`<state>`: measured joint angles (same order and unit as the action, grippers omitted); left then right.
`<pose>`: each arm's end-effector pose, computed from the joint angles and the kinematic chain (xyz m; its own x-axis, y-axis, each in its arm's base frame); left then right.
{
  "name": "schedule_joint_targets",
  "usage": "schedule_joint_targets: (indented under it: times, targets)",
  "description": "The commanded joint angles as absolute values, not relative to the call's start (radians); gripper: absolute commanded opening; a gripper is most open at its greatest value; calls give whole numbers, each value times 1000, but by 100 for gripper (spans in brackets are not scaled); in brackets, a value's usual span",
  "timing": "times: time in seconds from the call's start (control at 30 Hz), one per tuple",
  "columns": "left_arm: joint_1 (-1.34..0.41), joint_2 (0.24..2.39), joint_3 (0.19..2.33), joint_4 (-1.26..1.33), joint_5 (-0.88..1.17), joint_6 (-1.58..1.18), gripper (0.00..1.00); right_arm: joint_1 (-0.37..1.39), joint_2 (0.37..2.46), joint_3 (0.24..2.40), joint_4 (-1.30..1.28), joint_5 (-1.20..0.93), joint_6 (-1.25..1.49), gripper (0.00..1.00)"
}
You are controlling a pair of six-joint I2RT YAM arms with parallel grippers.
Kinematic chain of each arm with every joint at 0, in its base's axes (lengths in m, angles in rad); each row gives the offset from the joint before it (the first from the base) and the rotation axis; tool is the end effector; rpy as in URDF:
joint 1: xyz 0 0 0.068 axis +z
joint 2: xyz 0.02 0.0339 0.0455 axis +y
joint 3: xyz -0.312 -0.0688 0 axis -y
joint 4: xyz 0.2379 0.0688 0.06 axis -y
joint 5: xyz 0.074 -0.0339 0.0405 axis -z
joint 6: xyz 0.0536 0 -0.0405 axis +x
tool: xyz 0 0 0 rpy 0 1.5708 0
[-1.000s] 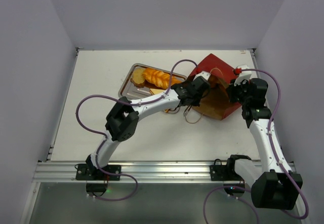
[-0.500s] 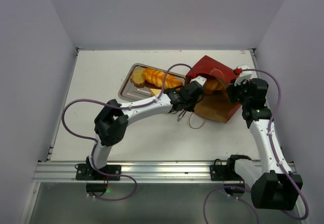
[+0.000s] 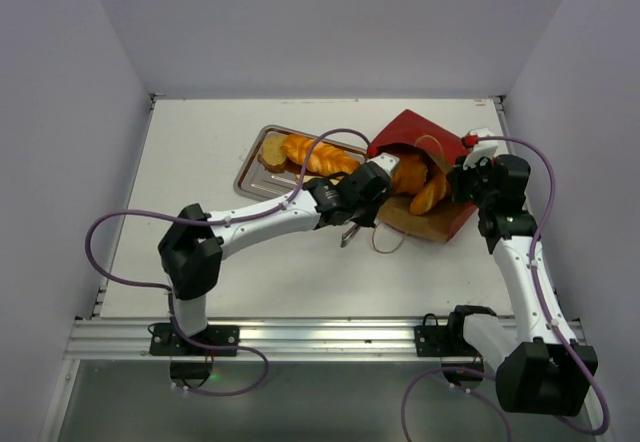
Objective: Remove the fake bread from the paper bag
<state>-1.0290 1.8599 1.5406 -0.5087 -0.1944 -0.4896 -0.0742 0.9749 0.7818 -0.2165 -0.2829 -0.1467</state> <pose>0.2354 -0.3710 0.3016 -0.6989 0.2664 -0.6638 0.5038 0.8421 -0.1925 0.2055 -0.0003 0.3350 -0.3660 -0.1135 -0.9237 -0.2402 0.9704 -0.0241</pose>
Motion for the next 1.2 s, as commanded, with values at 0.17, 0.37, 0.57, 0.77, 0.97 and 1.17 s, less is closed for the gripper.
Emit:
schedule_joint_targets:
  times: [0.17,0.37,0.57,0.77,0.97,1.17]
  targets:
    - [-1034,1743,1577,-446,-187,-500,0,-83,959,801,-189,-305,-144,0]
    - [-1034,1661,1502,-445,-98,-492,0,-83,959,801,-189,-305,-144,0]
    - [-1034,1530,1376,-446,-45,-489,0,-81,959,801,-189,-305,-144,0]
    - [-1034,1382,1220,-417,35,-486,0,-84,956,801,-189,-305,-141,0]
    - [-1034,1238,1158,-446,26,-509,0,-84,956,801,-189,-305,-143,0]
    - [-1032,1132,1192,-659,-208,-578,0,-84,957,801,-189,-310,-143,0]
